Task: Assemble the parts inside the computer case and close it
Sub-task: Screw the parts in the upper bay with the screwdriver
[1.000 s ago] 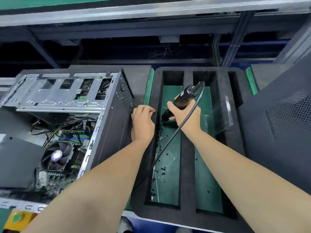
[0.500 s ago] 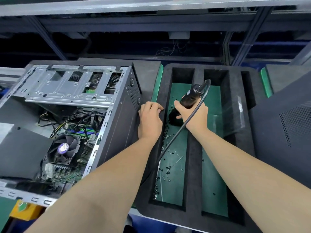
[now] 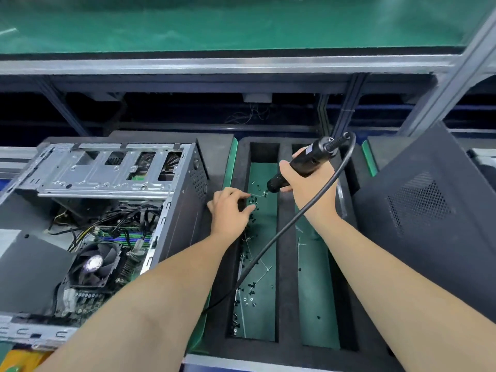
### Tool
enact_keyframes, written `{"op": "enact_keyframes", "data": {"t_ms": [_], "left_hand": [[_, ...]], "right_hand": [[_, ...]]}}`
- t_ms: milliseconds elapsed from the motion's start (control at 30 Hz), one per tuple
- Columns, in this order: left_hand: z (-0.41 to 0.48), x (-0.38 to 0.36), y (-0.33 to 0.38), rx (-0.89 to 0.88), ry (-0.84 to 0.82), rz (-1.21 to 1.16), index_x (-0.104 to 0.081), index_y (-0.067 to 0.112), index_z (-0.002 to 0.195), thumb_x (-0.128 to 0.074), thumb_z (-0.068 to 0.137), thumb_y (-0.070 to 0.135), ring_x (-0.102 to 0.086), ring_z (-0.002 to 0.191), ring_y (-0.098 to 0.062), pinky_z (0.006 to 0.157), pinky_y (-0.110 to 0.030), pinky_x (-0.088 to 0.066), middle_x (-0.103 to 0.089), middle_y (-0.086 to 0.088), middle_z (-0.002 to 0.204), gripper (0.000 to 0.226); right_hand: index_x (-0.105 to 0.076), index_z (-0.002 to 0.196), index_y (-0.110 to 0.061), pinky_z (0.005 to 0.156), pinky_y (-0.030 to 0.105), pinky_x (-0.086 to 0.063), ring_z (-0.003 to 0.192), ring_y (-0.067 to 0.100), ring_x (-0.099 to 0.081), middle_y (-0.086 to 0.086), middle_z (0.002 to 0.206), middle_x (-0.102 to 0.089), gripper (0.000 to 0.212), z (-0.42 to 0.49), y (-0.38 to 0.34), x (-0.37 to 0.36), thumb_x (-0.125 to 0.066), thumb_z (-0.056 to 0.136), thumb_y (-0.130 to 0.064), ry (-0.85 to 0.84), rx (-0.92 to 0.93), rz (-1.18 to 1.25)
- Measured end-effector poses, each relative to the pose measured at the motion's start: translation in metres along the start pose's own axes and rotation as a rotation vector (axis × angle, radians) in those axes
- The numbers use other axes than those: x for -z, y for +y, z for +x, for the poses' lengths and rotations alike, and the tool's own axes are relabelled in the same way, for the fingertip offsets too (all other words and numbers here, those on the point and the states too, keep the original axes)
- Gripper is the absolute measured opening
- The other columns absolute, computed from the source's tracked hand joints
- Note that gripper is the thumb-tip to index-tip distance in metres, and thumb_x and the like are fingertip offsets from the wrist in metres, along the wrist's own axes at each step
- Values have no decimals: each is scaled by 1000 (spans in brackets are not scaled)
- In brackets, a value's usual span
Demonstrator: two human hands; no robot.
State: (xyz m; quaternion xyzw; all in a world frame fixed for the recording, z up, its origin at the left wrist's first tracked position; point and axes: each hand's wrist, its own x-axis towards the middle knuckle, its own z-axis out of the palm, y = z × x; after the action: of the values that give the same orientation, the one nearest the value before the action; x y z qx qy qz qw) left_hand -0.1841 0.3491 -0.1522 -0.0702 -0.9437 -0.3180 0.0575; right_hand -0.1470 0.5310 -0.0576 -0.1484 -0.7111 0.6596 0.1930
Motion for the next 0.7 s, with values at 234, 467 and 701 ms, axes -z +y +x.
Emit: {"op": "enact_keyframes", "data": {"t_ms": [234,467,701], "left_hand": [[-1,20,52,198,-98,-671,-76,13,111,-79,88,16,-71,96,-14,86,-23,-57,-76,1,102,23],[2,34,64,239,-94,-975,-75,2,95,-70,94,6,-70,72,-17,70,-25,-58,-77,-11,83,7],[-5,38,59,210,-150,-973,-72,6,100,-64,98,6,-69,75,-12,73,-22,-55,-76,-6,86,9]], "right_hand": [[-67,84,-18,61,53,-64,69,24,-77,3,80,-73,28,-20,-62,11,-81,75,-40,14,90,4],[-66,84,-25,60,54,-64,76,29,-77,-2,79,-72,18,-35,-85,4,-81,87,-16,41,168,31],[-66,92,-19,59,45,-64,75,26,-78,5,85,-72,17,-41,-89,-1,-80,89,-12,49,157,42]]}}
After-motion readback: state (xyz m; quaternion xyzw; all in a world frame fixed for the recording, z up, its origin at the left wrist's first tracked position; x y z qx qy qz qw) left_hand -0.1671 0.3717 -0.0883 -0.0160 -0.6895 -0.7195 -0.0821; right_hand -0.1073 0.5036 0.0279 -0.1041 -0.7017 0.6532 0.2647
